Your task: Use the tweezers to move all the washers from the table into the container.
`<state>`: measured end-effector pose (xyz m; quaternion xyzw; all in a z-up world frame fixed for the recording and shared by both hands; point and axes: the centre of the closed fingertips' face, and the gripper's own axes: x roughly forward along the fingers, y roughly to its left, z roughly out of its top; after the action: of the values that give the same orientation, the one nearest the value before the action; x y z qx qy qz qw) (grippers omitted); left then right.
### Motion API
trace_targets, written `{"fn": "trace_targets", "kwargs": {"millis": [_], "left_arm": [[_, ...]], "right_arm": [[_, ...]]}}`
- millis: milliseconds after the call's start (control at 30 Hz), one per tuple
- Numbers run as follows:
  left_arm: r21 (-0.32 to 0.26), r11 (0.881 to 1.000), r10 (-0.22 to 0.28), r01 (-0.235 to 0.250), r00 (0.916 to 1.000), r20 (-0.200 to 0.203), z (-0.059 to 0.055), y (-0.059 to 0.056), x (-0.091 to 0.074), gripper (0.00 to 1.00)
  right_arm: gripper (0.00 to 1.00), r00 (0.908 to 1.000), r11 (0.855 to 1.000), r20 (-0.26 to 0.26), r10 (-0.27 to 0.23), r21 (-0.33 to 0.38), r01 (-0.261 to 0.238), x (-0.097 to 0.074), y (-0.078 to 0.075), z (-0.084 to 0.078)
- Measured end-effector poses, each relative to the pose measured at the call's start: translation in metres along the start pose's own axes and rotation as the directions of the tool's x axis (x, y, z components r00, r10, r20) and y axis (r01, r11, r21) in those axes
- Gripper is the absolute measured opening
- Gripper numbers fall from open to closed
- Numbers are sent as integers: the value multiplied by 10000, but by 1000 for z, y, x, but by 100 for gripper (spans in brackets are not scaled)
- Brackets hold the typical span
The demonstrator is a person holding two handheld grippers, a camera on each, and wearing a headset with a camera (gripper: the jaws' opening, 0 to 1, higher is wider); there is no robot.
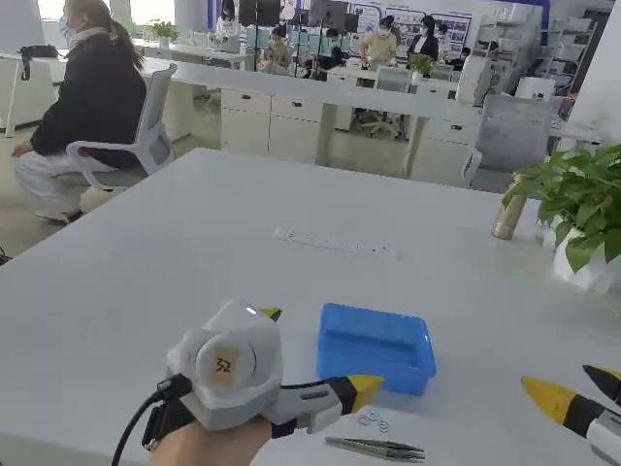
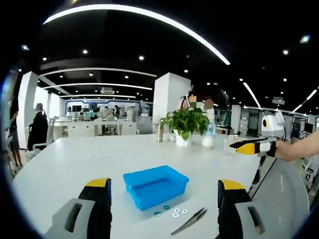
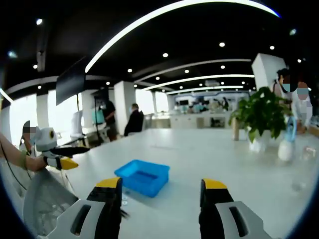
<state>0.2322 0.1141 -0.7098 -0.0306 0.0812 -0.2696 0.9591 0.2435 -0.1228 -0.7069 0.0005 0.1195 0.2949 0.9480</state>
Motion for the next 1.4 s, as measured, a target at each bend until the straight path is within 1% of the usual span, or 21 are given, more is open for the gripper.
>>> {"fn": "trace_targets", "kwargs": {"millis": [100, 267, 500, 567, 967, 1133, 1233, 1267, 1300, 1333, 1367, 1400], "left_arm": [[-56, 10000, -6, 6, 10000, 2, 0, 0, 0, 91], [-75, 10000, 15, -15, 10000, -21, -1, 1, 0, 91], [-114, 9999, 14, -15, 10000, -67, -3, 4, 3, 91], [-123, 9999, 17, -17, 10000, -59, -4, 6, 4, 91], [-112, 9999, 2, -3, 10000, -93, -4, 4, 4, 90], [-138, 9999, 50, -52, 9998, -171, -6, 5, 4, 90], [-44, 10000, -68, 67, 9996, -267, -7, 3, 4, 90], [-41, 10000, -78, 77, 9993, -372, -9, 2, 5, 90], [6, 10000, 24, -24, 9989, -478, -11, 4, 5, 90], [101, 9998, 193, -188, 9987, -464, -10, 7, 4, 90], [110, 9997, 208, -203, 9989, -410, -9, 7, 4, 90], [56, 9997, 239, -238, 9994, -241, -6, 8, 3, 89]], "right_arm": [[57, 10000, 10000, -1, 3, -59, -3, 0, -2, 0], [57, 10000, 10000, -14, -33, 11, 33, 1, -10, -3], [57, 10000, 10000, -69, -64, -3, 64, 1, -9, -3], [57, 9999, 10000, -68, -78, -9, 78, 0, -5, -3], [58, 9999, 9999, -134, -62, -125, 60, 2, -10, -5], [58, 10000, 9999, 0, -92, -85, 92, 1, -10, -2], [58, 9996, 9997, 175, -226, -61, 227, -1, -10, 1], [58, 9993, 9996, 230, -288, -30, 289, -1, -11, 3], [58, 9992, 9995, 263, -301, -10, 301, -2, -11, 4], [58, 9991, 9995, 295, -316, 40, 315, -2, -12, 4], [58, 9990, 9995, 304, -320, 60, 318, -2, -12, 4], [58, 9988, 9995, 389, -291, 140, 286, -3, -11, 6]]}}
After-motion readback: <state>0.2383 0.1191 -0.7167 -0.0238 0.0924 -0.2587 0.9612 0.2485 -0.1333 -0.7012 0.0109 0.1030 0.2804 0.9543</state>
